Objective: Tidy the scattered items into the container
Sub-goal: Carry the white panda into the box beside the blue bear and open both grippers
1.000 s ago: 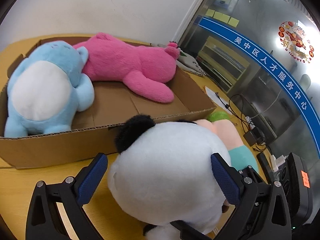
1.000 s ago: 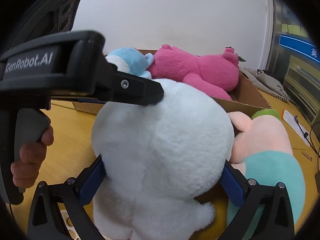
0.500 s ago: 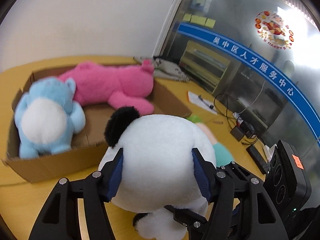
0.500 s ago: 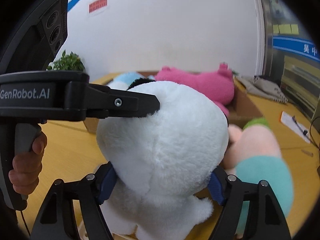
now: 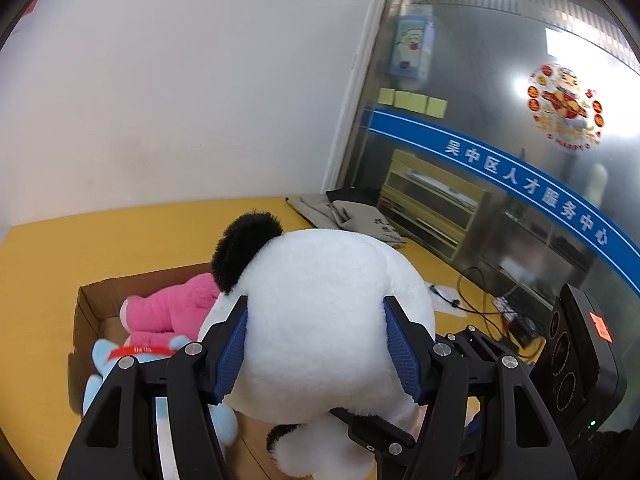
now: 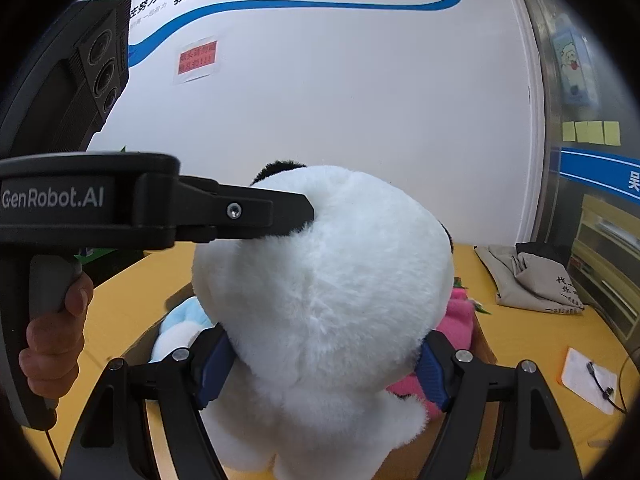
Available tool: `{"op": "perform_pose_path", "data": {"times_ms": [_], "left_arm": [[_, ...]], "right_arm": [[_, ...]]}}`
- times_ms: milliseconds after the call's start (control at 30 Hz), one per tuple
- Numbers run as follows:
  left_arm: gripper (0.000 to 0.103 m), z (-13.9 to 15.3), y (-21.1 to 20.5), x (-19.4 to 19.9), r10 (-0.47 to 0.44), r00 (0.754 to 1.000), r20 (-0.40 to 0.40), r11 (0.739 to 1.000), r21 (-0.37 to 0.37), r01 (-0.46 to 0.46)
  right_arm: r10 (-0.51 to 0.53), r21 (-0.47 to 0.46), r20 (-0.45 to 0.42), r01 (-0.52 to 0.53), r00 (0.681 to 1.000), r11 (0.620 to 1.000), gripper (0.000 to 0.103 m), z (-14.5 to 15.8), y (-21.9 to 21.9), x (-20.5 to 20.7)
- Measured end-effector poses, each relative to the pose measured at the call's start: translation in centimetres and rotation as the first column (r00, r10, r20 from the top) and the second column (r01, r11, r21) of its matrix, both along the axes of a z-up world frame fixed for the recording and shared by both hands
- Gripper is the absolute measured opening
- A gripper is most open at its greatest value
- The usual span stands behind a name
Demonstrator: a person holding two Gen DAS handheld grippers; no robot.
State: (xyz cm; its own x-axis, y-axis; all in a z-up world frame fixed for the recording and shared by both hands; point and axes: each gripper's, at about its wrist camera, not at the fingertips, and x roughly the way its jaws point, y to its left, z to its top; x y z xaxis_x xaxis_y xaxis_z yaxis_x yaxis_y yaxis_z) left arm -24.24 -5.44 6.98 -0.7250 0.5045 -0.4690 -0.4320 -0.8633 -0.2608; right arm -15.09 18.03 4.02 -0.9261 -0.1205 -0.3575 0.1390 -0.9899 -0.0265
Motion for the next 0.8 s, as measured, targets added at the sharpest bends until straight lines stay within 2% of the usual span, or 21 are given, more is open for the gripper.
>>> {"op": "perform_pose_path", "data": {"times_ms": [67,167,233,300,400,467,567,633,700,767,800], "left_arm": [[0.068,-2.1,-0.5,-2.9,0.008,0.998,0.061,1.000,-0.006,-0.007],[0.068,-5.8,-0.8,-5.5,0.024,0.987,0.160,0.999,-0.025,-0.020],[0.068,-7.6,-0.8,-5.6,0.018,0.982,0.186,0.999,-0.034,-0.012],[0.069,-8.7,-0.4,-4.5,0.015,0.982,0.187,0.997,-0.071,-0.001],[0.072,-10.3,-0.1,-3.3,0.039,0.979,0.201,0.993,-0.121,-0.014],[0.074,-10.8,-0.1,-3.0,0.053,0.977,0.206,0.992,-0.124,-0.027],[0.085,-11.5,-0.6,-3.5,0.085,0.963,0.257,0.994,-0.092,-0.063],[0.087,-11.8,-0.9,-3.4,0.102,0.956,0.276,0.994,-0.066,-0.086],[0.090,-11.2,-1.2,-2.6,0.127,0.956,0.265,0.992,-0.049,-0.119],[0.090,-10.3,-1.6,-1.3,0.159,0.957,0.245,0.987,-0.036,-0.154],[0.090,-9.8,-1.8,-0.4,0.179,0.957,0.228,0.984,-0.040,-0.174]], "right_arm": [[-0.014,-0.004,0.026,0.014,1.000,1.000,0.077,-1.4,0.1,-2.1],[-0.027,-0.049,0.143,0.034,0.989,0.998,0.077,-4.7,0.3,-5.1],[-0.025,-0.071,0.205,0.040,0.978,0.997,0.077,-6.5,0.2,-5.8],[-0.024,-0.048,0.243,0.037,0.970,0.998,0.077,-8.1,-0.5,-5.5],[-0.013,-0.060,0.330,0.035,0.944,0.998,0.076,-9.9,-0.7,-5.1],[-0.022,-0.042,0.349,0.039,0.937,0.998,0.075,-10.7,-0.8,-4.9],[-0.029,-0.038,0.366,0.047,0.930,0.998,0.076,-11.2,-0.8,-4.7],[-0.020,-0.056,0.397,0.046,0.917,0.997,0.083,-11.4,-0.6,-4.5],[-0.007,-0.070,0.435,0.042,0.901,0.997,0.083,-11.9,-0.3,-4.0],[-0.023,-0.054,0.419,0.050,0.908,0.997,0.084,-11.5,-0.2,-2.8],[-0.045,-0.038,0.399,0.065,0.916,0.997,0.088,-10.9,0.0,-1.8]]}}
